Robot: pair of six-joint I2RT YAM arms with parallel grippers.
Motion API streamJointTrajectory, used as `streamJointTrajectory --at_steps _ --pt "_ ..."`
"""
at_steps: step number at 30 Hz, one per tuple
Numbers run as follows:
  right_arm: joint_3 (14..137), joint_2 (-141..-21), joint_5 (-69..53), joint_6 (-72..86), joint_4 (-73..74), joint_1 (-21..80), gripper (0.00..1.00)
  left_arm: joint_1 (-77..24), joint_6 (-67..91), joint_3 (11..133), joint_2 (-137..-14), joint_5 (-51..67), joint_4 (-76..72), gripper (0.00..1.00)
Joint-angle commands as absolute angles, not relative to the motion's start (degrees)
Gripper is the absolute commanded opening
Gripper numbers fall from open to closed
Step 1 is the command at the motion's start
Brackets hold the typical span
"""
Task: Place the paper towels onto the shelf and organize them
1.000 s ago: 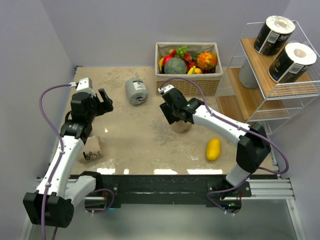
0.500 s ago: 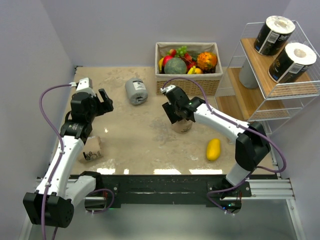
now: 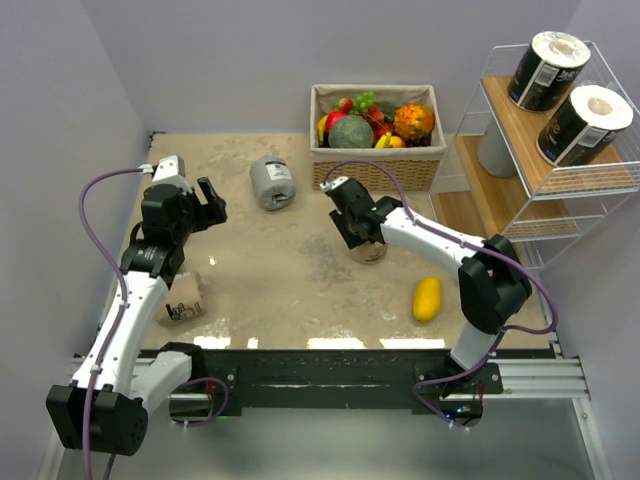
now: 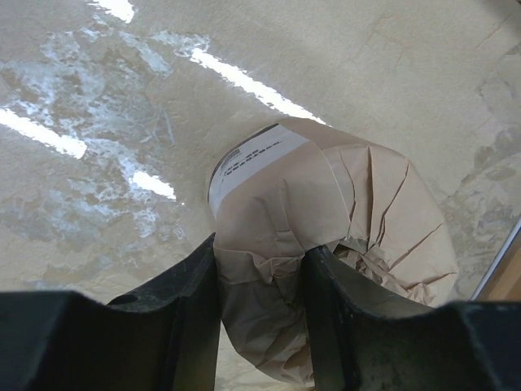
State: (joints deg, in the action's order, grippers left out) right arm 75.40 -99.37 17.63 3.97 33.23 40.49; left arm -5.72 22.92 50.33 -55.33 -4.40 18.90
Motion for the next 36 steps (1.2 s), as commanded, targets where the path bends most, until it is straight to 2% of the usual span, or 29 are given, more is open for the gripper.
streamJointTrajectory --at_steps 1,7,14,23,27,36 --pt "75.1 -97.6 27.3 0.4 33.3 38.6 0.38 -6.1 22.0 50.1 -54.4 -3.9 16.3 0.84" --pt "73.9 -94.9 35.8 -5.4 34.4 31.7 0.37 -6.1 22.0 50.1 -54.2 -3.6 16.3 0.84" --pt "71.1 -92.5 42.4 -14.3 21.3 25.8 0.37 -6.2 22.1 50.1 -54.1 -2.9 16.1 0.84" --pt "71.1 -96.7 40.0 -17.5 11.9 16.3 0.36 -6.6 22.0 50.2 -53.6 -3.3 16.2 0.84" --pt "70.0 -98.0 38.7 -20.0 7.0 14.9 0.36 -6.6 22.1 50.1 -53.4 -3.3 16.2 0.84" --pt "73.5 -102.5 37.4 -21.0 6.3 12.6 0.38 -6.6 22.0 50.1 -53.5 -3.3 16.3 0.84"
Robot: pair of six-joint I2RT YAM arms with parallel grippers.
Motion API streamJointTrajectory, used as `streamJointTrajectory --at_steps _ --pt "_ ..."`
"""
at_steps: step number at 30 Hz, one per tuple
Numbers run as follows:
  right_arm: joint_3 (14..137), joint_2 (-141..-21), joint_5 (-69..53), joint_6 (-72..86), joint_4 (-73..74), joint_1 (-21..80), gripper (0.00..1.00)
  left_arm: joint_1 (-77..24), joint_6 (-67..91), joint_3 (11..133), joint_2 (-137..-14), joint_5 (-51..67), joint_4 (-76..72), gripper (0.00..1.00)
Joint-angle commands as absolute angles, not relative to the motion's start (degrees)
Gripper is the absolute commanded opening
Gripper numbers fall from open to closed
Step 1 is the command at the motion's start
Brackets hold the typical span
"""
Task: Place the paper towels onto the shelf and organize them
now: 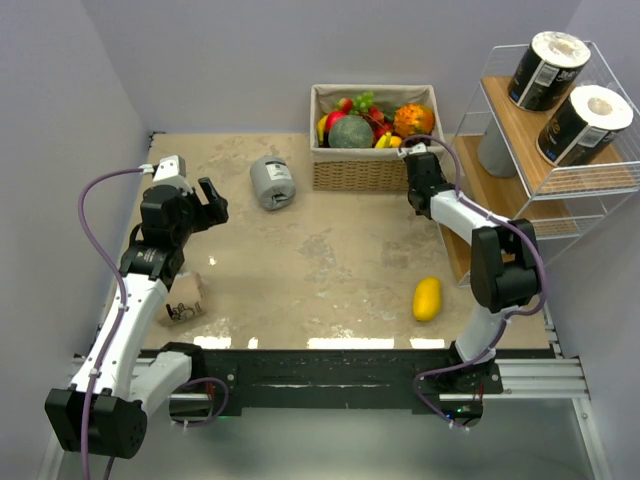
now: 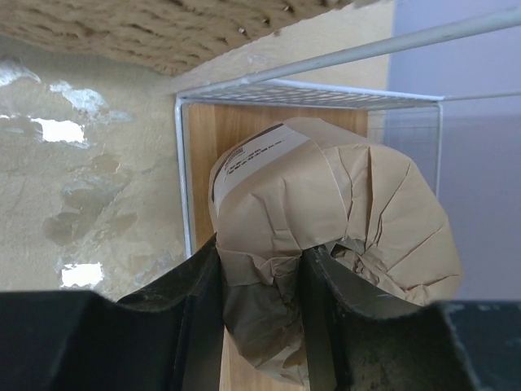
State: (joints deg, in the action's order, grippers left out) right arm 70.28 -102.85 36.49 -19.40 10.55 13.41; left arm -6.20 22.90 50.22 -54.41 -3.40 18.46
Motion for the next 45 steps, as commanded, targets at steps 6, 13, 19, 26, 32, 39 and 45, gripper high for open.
streamJointTrajectory --at_steps 6,13,19,26,32,39,45 --pt "74.1 -103.5 40.9 -21.6 5.9 12.1 0.47 -6.7 22.0 50.2 -53.6 -3.4 16.2 0.84" --pt "76.0 -103.3 43.8 -20.4 8.5 12.1 0.57 -6.6 22.0 50.2 -53.7 -3.5 16.2 0.84" --pt "77.0 -101.2 43.9 -18.9 10.6 12.5 0.55 -6.6 22.0 50.1 -53.5 -3.8 16.3 0.84" --pt "76.3 -99.6 42.0 -20.2 10.2 15.9 0.47 -6.6 22.0 50.1 -53.1 -4.0 16.3 0.85" --pt "75.5 -101.5 42.2 -20.7 9.8 18.0 0.42 -6.7 22.0 50.1 -53.1 -4.3 16.3 0.85" --pt "75.3 -105.6 42.5 -20.7 10.3 17.1 0.37 -6.7 22.0 50.1 -52.9 -4.8 16.4 0.85" --pt "75.8 -108.1 42.7 -20.0 10.4 15.0 0.36 -6.7 22.0 50.1 -52.9 -5.3 16.5 0.85"
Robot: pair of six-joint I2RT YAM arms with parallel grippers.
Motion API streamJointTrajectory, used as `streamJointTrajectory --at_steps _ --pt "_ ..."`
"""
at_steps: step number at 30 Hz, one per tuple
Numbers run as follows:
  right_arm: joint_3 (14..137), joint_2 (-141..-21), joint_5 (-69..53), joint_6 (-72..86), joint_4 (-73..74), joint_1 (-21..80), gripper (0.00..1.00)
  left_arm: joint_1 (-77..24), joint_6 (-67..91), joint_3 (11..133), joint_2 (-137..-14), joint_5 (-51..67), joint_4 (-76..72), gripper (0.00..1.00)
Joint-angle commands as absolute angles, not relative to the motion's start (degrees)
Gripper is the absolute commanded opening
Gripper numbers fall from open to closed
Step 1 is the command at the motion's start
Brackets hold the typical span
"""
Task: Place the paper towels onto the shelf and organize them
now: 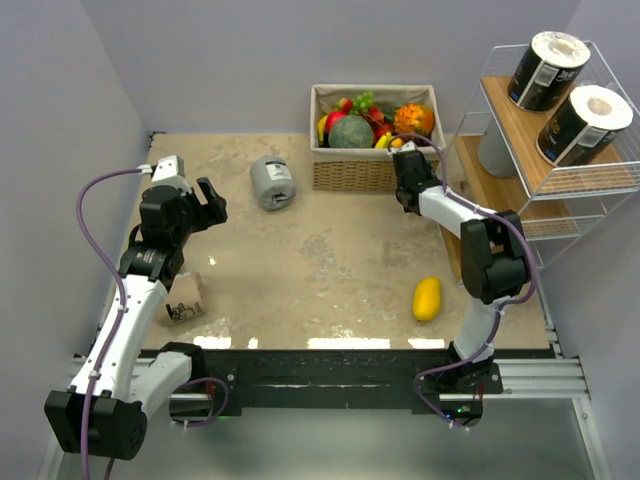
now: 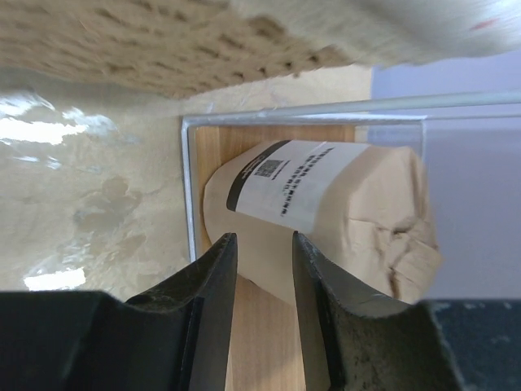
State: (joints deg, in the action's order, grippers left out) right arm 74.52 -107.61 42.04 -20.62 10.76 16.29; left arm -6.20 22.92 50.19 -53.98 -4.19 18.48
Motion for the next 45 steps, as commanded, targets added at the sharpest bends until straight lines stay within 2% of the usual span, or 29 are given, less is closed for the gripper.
streamJointTrajectory --at_steps 1,10,15,19,20,22,24,26,29,33,39,45 --pt "76.1 -108.4 42.8 -20.0 10.5 14.7 0.36 -6.7 22.0 50.1 -53.0 -5.4 16.5 0.85" --pt "78.0 -110.2 42.7 -18.8 11.5 13.2 0.36 -6.7 22.1 50.2 -53.3 -6.9 16.9 0.85" --pt "80.6 -108.3 39.3 -16.0 15.8 13.6 0.36 -6.7 25.3 50.0 -54.1 -12.8 18.0 0.85" --pt "80.0 -100.3 32.2 -13.1 16.3 16.1 0.42 -6.4 32.3 49.8 -54.9 -18.8 24.3 0.86" --pt "79.3 -99.2 31.6 -12.7 16.2 16.8 0.44 -5.8 33.8 50.0 -54.9 -20.9 25.8 0.90" --pt "79.2 -95.7 30.4 -10.2 16.8 19.5 0.47 -4.3 36.7 49.9 -54.2 -21.8 29.2 0.93" --pt "79.2 -93.7 26.2 -5.9 18.0 23.1 0.49 -0.5 38.3 49.7 -52.8 -21.6 31.0 0.93" --pt "78.6 -91.0 17.2 -1.3 18.0 25.8 0.56 4.5 39.2 49.4 -51.6 -22.0 33.4 0.93" --pt "74.9 -87.6 5.4 8.6 12.9 30.8 0.66 7.5 42.1 48.8 -49.2 -27.8 37.6 0.92" --pt "69.7 -86.3 -2.3 21.4 0.3 38.0 0.74 7.4 51.9 48.9 -47.6 -37.3 44.9 0.87" --pt "66.0 -92.1 -7.6 39.3 -18.5 47.5 0.77 7.5 61.3 49.7 -50.3 -43.9 53.6 0.87" --pt "71.3 -103.5 -8.4 45.3 -23.2 55.9 0.77 8.2 64.7 48.4 -52.4 -44.3 55.1 0.90"
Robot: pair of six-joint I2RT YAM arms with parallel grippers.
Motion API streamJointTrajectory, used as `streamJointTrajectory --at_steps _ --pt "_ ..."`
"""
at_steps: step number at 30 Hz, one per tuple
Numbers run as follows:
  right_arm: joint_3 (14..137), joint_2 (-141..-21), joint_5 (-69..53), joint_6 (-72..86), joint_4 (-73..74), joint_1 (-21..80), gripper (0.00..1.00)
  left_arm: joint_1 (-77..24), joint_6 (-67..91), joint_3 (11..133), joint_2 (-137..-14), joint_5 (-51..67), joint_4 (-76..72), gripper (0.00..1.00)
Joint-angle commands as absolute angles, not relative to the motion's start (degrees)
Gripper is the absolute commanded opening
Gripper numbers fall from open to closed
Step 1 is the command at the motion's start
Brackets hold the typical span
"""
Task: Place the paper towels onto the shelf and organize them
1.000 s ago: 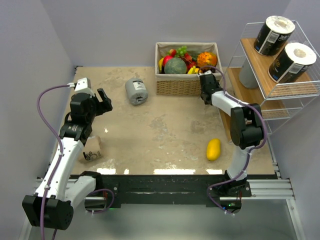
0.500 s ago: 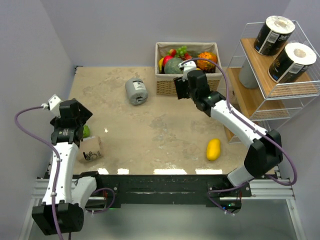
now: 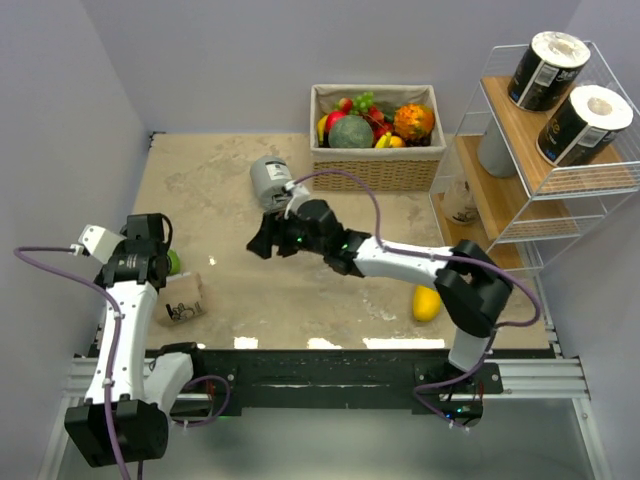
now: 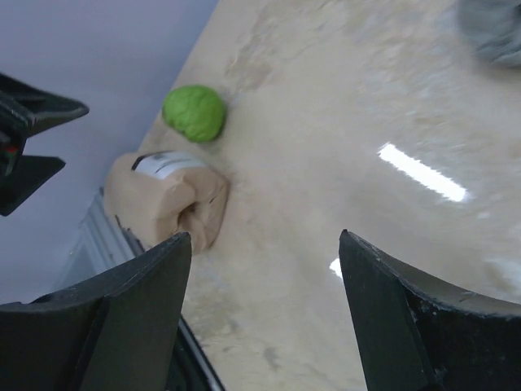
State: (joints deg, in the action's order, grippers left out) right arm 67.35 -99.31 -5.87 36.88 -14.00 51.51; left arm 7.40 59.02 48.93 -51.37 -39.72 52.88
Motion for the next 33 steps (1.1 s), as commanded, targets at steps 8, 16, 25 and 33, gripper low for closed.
streamJointTrajectory --at_steps 8,16,25,33 --pt "75.6 -116.2 -15.2 50.1 -35.1 60.9 0.77 10.2 63.0 47.8 -53.3 -41.1 53.9 0.91" --pt "82.0 -125.1 -19.5 52.3 -40.3 62.5 0.77 14.8 57.7 46.8 -54.2 -35.4 51.0 0.92" --pt "87.4 -132.7 -21.5 54.8 -41.4 64.8 0.76 17.3 55.5 43.0 -55.1 -28.6 47.3 0.91" --pt "88.7 -135.4 -22.5 56.9 -46.9 65.4 0.75 17.8 55.7 40.2 -57.4 -25.0 45.7 0.90"
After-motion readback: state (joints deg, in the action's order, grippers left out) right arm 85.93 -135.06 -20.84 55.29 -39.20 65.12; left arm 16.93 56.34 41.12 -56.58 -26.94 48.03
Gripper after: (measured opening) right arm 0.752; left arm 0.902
